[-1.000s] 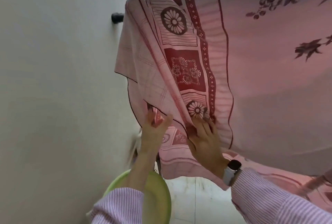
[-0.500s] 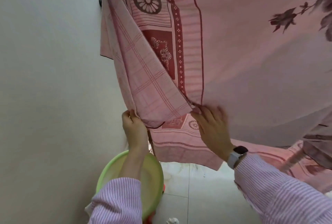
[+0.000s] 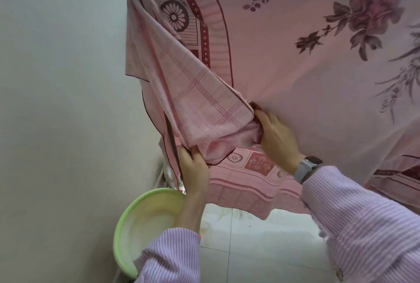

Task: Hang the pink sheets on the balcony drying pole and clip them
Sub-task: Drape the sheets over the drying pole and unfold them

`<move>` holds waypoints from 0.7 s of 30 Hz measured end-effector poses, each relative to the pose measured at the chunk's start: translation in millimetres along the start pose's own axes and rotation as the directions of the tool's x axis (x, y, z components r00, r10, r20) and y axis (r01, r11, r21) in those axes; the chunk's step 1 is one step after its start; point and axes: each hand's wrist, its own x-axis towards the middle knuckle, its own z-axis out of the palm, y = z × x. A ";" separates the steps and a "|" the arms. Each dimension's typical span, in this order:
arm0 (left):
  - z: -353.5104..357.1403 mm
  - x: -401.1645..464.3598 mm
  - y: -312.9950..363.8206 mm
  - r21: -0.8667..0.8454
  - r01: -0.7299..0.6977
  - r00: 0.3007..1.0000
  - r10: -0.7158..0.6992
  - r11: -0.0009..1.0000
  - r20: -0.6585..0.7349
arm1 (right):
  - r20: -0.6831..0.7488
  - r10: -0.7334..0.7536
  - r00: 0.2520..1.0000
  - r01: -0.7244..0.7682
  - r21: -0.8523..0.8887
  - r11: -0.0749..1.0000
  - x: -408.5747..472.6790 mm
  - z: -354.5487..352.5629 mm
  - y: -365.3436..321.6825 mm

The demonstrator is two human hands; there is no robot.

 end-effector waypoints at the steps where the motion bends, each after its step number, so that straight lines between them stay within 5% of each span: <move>1: -5.6 3.3 -4.8 0.030 -0.016 1.000 0.016 0.999 -0.006 | -0.013 -0.058 0.998 0.058 -0.032 0.998 7.1 -5.4 2.1; 5: -33.4 25.0 -0.8 0.198 -0.196 0.979 0.202 0.960 -0.010 | -0.080 -0.222 0.972 0.215 -0.094 0.972 25.9 -20.7 1.7; 8: -58.5 41.8 16.0 0.319 -0.376 0.925 0.372 0.870 0.075 | -0.116 -0.181 0.977 0.170 -0.095 0.981 40.3 -20.4 -5.4; 13: -76.2 63.7 28.9 0.378 -0.356 0.934 0.317 0.855 0.163 | -0.221 0.016 0.975 -0.047 -0.134 0.990 41.1 -12.2 -25.7; 16: -74.2 57.2 31.5 0.362 -0.368 0.928 0.316 0.857 0.195 | -0.366 -0.250 0.897 0.230 -0.097 0.968 4.7 -2.0 -64.1; 18: -73.2 53.4 34.2 0.348 -0.361 0.931 0.315 0.865 0.182 | -0.339 -0.394 0.854 0.411 -0.024 0.911 -18.9 14.5 -86.1; 21: -72.8 50.1 39.2 0.321 -0.364 0.931 0.326 0.874 0.165 | -0.172 -0.288 0.942 0.295 0.015 0.955 -22.8 39.7 -98.2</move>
